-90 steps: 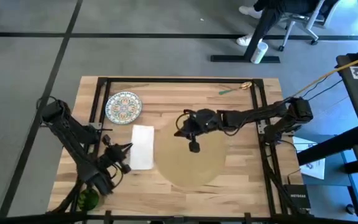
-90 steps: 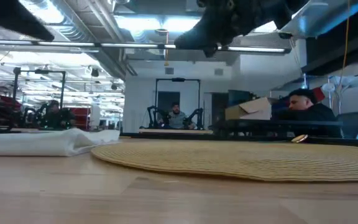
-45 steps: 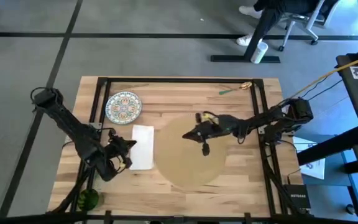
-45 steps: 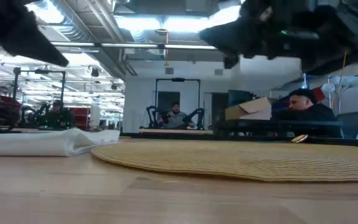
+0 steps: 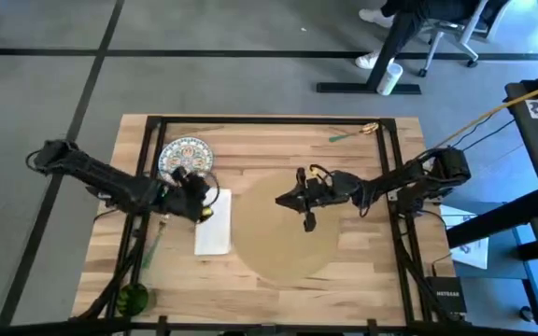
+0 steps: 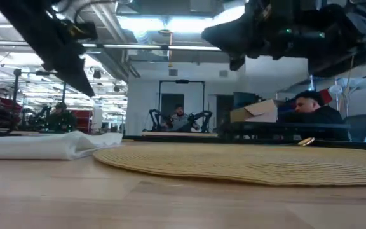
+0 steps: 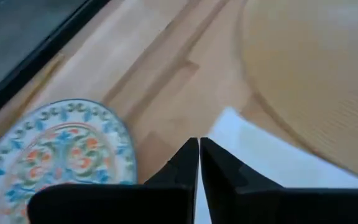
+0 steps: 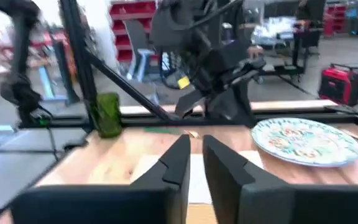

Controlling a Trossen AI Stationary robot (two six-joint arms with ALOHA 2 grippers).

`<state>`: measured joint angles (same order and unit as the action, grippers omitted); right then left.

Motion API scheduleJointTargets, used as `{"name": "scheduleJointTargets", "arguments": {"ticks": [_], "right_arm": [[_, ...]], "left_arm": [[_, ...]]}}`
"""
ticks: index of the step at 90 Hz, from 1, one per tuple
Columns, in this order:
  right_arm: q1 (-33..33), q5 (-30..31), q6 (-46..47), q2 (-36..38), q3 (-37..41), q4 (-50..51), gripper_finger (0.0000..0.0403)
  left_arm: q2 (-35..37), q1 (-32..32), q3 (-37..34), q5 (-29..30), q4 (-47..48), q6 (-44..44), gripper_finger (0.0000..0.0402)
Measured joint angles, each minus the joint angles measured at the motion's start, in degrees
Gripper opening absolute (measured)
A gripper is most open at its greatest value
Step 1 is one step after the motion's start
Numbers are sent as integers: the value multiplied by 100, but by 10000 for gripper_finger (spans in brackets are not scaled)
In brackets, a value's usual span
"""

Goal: Set table place
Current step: Put the blue patterned plate on the brown place mat

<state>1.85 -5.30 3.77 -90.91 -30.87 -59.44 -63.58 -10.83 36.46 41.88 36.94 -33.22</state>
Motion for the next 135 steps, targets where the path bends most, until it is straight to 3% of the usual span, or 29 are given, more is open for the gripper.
{"name": "scheduleJointTargets", "arguments": {"ticks": [17,38,54,85,115,135], "right_arm": [[-84,171,-268,0,-375,525,76],[-114,124,-239,0,-488,685,88],[-114,120,-72,0,-488,761,88],[-114,121,-68,-2,-488,813,88],[-114,122,-59,-2,-488,824,88],[-114,120,-60,-2,-488,822,88]], "left_arm": [[-119,1108,114,-24,512,883,0],[-398,1946,114,-898,743,1741,21],[-546,2021,116,-1365,665,2020,60],[-1098,1951,116,-1495,657,2033,129],[-2077,1953,117,-1490,657,2001,137],[-2318,2028,147,-1484,649,1896,130]]}}
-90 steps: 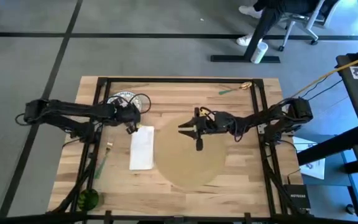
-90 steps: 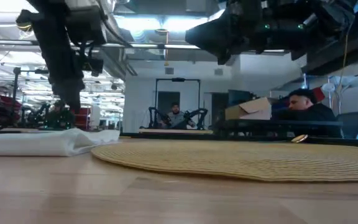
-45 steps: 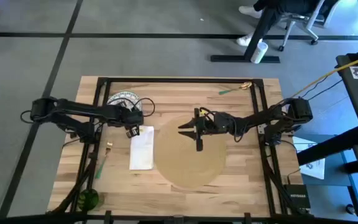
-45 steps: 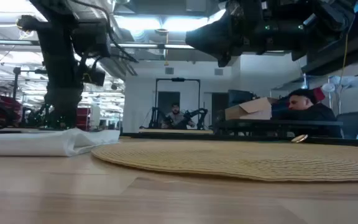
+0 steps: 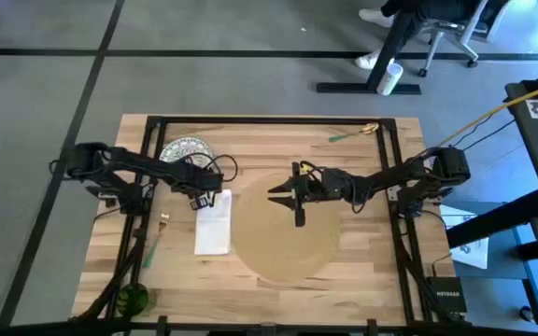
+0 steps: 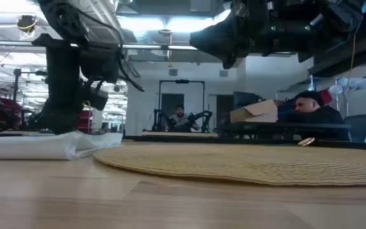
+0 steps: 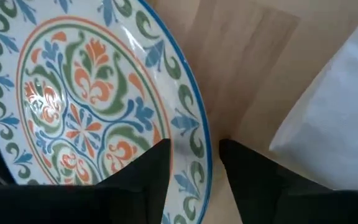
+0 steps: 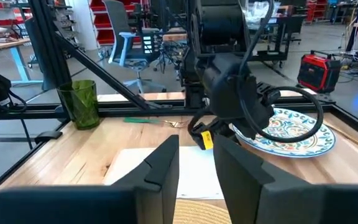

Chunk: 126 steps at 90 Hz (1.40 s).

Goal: Set table place
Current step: Put the blue patterned plate on the brown place mat

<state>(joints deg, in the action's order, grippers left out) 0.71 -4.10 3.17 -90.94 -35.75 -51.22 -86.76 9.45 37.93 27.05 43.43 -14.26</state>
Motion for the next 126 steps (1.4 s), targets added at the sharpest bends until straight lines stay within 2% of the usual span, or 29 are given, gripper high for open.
{"name": "scheduleJointTargets", "arguments": {"ticks": [8,18,24,48,90,116,126], "right_arm": [[0,0,0,0,0,0,88],[0,0,-1,0,0,0,88],[0,0,-1,0,0,0,88],[0,0,-5,0,0,-2,88],[0,17,-8,0,0,-8,88],[0,945,-12,0,0,41,88],[-43,1718,13,0,0,399,88]], "left_arm": [[-9,-2,-2,29,46,-161,100],[-14,-5,-11,147,98,-210,34],[-14,4,-17,247,151,-216,16],[-36,-164,171,426,385,-420,0],[-25,-197,1237,648,352,-173,1],[-25,-258,1714,813,347,17,1],[-25,-377,1836,895,350,28,1]]}}
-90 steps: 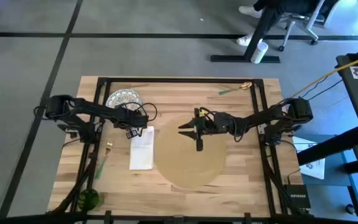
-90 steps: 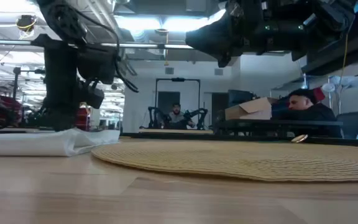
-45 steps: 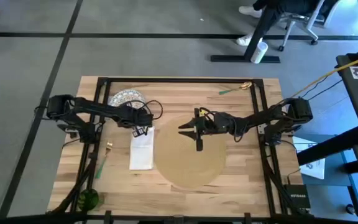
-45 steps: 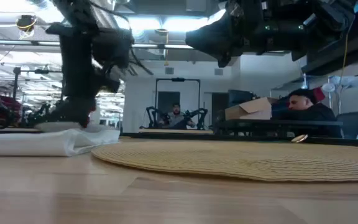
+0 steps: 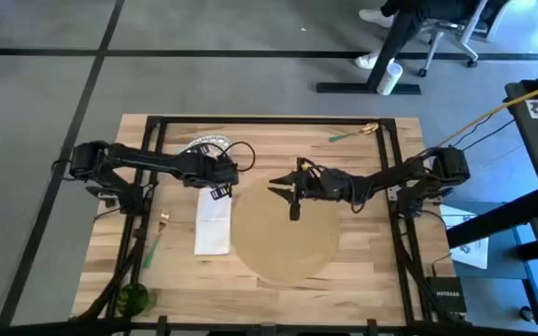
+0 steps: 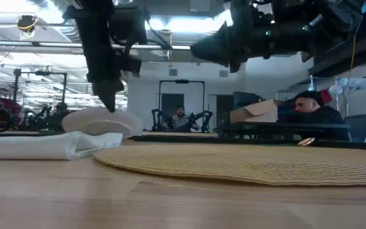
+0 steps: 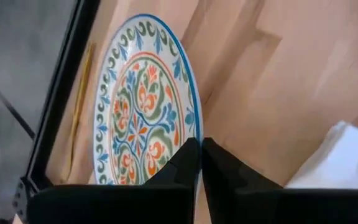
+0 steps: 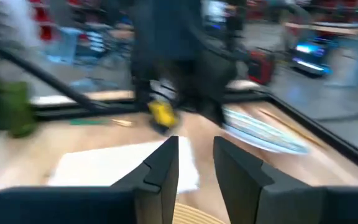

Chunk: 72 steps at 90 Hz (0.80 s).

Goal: Set table place
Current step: Put the blue patterned plate on the brown place mat

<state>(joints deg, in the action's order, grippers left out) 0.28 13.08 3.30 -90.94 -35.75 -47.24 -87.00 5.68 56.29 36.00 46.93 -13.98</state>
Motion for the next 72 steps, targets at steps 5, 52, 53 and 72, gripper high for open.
{"name": "scheduleJointTargets", "arguments": {"ticks": [5,52,53,72], "right_arm": [[-63,547,93,0,0,310,88],[-1046,832,805,0,7,1533,88],[-1066,832,803,0,7,1559,88],[-1263,828,834,70,7,1817,88]], "left_arm": [[0,-53,57,33,-2,27,1],[4,-427,547,99,-33,73,0],[4,-440,562,103,-41,73,0],[7,-658,823,121,-349,232,0]]}}
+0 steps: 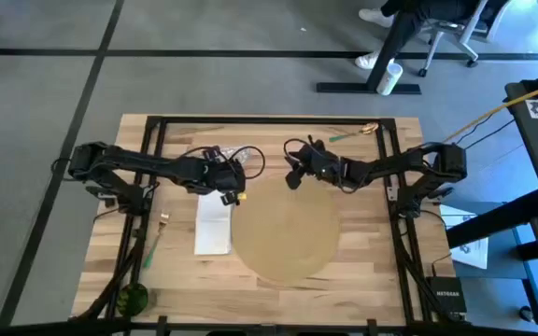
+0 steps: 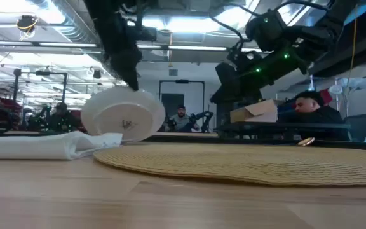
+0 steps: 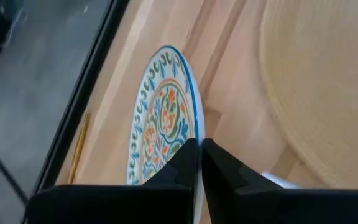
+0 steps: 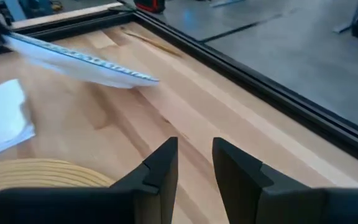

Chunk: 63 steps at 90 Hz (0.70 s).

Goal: Set table place
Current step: Put the blue patterned plate on the brown place mat

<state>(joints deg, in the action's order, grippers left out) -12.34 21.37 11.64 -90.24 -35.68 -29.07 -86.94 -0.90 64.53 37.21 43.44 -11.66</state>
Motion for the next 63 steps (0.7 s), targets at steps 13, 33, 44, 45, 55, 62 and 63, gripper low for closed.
{"name": "scheduleJointTargets", "arguments": {"ticks": [13,33,44,45,55,62,63], "right_arm": [[-129,-6,0,293,60,182,88],[-563,-56,-31,902,240,525,57],[-777,-178,-53,1089,284,788,31],[-786,-192,-53,1103,284,815,29],[-810,-249,-123,1141,280,880,13],[-793,-311,-149,1141,282,951,7],[-793,-323,-149,1141,282,966,7]], "left_arm": [[0,-174,184,3,-126,34,0],[-45,-474,411,15,-539,257,0],[-225,-568,658,18,-575,388,0],[-243,-572,675,21,-573,408,0],[-408,-589,835,34,-543,483,0],[-493,-586,862,33,-502,483,0],[-498,-586,862,33,-502,483,0]]}}
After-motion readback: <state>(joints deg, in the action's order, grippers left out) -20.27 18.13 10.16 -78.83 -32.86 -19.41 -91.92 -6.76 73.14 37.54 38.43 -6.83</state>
